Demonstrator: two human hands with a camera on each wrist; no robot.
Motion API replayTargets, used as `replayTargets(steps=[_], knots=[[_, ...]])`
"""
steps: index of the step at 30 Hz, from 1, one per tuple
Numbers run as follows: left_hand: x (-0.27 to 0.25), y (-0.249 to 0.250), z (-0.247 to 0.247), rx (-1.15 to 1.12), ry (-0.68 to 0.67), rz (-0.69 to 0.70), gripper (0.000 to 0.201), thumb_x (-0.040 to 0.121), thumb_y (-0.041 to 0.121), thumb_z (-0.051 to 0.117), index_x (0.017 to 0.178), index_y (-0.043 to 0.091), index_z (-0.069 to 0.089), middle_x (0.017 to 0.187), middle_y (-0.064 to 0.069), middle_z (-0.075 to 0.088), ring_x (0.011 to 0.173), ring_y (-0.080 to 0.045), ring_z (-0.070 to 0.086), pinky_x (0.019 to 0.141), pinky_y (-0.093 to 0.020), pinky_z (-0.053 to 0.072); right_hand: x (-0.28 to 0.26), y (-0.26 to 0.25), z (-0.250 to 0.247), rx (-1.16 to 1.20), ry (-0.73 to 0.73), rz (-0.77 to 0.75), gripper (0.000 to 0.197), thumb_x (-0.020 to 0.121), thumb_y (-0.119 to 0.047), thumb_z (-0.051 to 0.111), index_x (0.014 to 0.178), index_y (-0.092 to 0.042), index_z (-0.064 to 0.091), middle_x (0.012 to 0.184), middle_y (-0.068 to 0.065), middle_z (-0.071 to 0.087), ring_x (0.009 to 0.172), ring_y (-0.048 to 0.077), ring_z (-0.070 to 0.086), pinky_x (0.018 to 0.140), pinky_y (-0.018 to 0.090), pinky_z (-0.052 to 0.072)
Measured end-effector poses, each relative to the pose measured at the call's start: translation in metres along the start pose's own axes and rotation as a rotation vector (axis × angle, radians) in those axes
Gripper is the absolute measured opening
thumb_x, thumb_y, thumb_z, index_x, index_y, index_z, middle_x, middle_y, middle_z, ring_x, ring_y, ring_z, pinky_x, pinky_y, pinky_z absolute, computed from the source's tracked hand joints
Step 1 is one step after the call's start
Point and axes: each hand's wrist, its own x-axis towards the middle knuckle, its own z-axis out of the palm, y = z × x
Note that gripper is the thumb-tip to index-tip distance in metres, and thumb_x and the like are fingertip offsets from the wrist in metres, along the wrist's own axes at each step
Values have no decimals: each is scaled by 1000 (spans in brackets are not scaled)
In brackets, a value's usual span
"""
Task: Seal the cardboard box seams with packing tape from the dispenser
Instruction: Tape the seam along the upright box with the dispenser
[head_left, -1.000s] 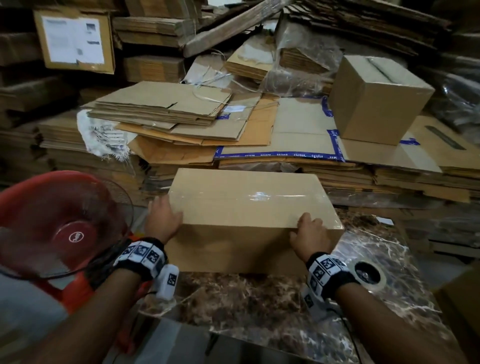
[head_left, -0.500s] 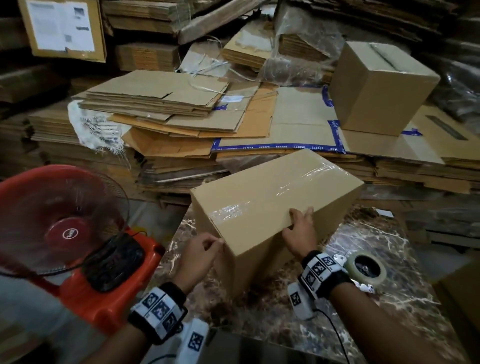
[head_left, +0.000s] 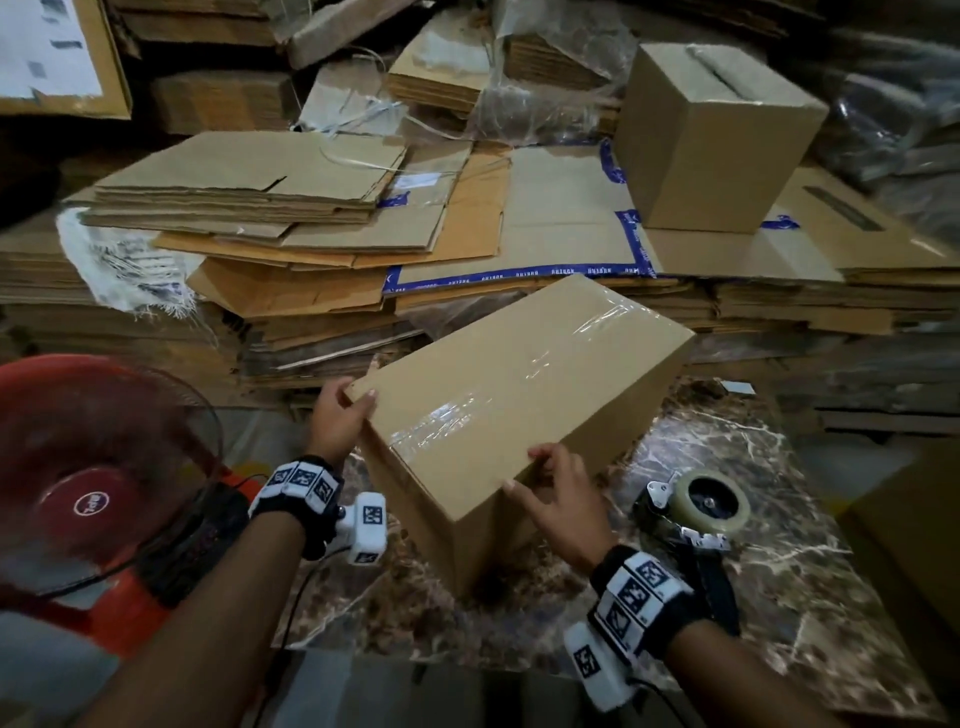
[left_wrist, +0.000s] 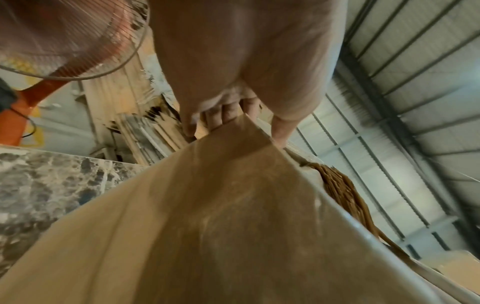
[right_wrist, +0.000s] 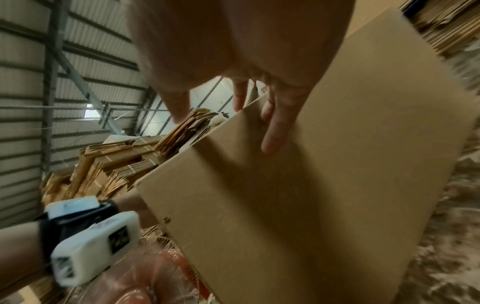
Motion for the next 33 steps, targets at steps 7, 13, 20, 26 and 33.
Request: replayTargets(steps=[7, 13, 20, 26, 33], knots=[[-72, -1, 3, 152, 82, 71, 31, 87, 30, 71, 93, 7, 51, 78, 0, 51, 80, -24, 52, 67, -35, 39, -14, 52, -31, 548, -49, 111, 110, 70, -36, 87, 154, -28, 16, 150, -2, 38, 134, 15, 44, 109, 38, 40], [-141, 6, 36, 220, -185, 90, 34, 92, 43, 61, 115, 22, 48, 102, 1, 64, 89, -19, 62, 76, -38, 50, -32, 82, -65, 640, 22, 392, 23, 101, -38, 49, 109, -27, 67, 110, -2, 72, 98, 5, 66, 80, 28, 55], [-187, 30, 85, 500, -182, 223, 48, 98, 33, 53, 135, 7, 36, 127, -17, 49, 111, -33, 52, 84, -40, 44, -31, 91, -98, 754, 201, 490, 40, 105, -41, 35, 92, -22, 68, 87, -6, 71, 81, 11, 65, 74, 29, 52], [-201, 71, 132, 743, -203, 598, 51, 89, 32, 59, 132, 8, 48, 126, -15, 48, 115, -28, 47, 97, -43, 44, -27, 154, -106, 553, 271, 481, 32, 88, -45, 59, 92, -14, 69, 91, 11, 72, 89, 35, 68, 70, 38, 54], [-216, 76, 214, 930, -320, 578, 61, 94, 59, 31, 133, 14, 45, 142, -17, 44, 137, -32, 37, 109, -53, 35, -37, 225, -122, 195, 237, 770, 11, 82, -19, 70, 77, -10, 67, 71, 8, 65, 70, 26, 59, 71, 34, 50]])
